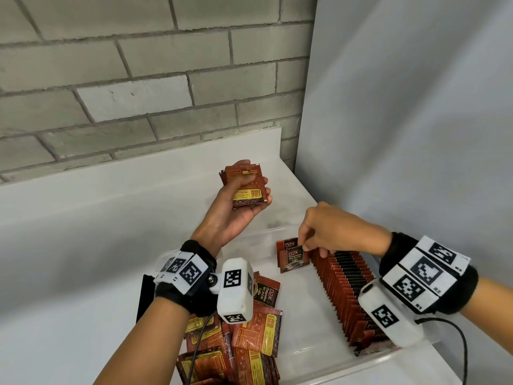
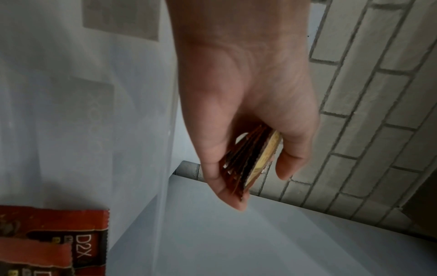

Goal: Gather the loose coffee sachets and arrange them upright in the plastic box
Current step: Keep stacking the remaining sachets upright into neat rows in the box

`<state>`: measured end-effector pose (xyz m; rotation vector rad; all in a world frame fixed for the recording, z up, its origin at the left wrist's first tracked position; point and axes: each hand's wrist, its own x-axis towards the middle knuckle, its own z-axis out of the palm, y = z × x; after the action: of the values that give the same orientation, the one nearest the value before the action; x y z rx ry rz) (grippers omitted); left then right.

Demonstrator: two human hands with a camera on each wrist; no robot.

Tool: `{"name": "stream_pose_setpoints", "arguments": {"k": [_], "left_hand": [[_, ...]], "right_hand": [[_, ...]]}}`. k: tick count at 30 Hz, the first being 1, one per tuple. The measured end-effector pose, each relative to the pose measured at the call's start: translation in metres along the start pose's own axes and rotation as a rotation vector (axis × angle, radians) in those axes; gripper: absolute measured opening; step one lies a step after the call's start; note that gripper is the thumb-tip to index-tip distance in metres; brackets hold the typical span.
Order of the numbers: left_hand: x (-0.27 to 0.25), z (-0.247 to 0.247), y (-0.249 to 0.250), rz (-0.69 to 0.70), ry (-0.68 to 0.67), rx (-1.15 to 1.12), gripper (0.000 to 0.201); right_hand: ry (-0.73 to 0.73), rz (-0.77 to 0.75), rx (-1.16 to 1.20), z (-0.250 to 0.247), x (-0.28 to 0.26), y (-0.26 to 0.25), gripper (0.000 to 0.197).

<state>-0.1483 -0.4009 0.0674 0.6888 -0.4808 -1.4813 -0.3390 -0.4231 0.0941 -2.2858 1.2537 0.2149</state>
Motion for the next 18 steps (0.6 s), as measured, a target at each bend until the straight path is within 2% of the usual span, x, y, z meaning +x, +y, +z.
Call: {"name": "stream_pose_setpoints", "arguments": {"k": [9,18], "left_hand": [[0.0,0.0002,0.0002,0.004,0.019,-0.005,0.02],[0.0013,-0.002,-0.0005,0.008,-0.013,0.018,0.03]], "right_hand": [[-0.016,0.023,0.013,0.0008,0.0024,0.0006,0.014],[-0.011,0.033,0.035,0.0015,0.0045,0.0024,0.012]]}}
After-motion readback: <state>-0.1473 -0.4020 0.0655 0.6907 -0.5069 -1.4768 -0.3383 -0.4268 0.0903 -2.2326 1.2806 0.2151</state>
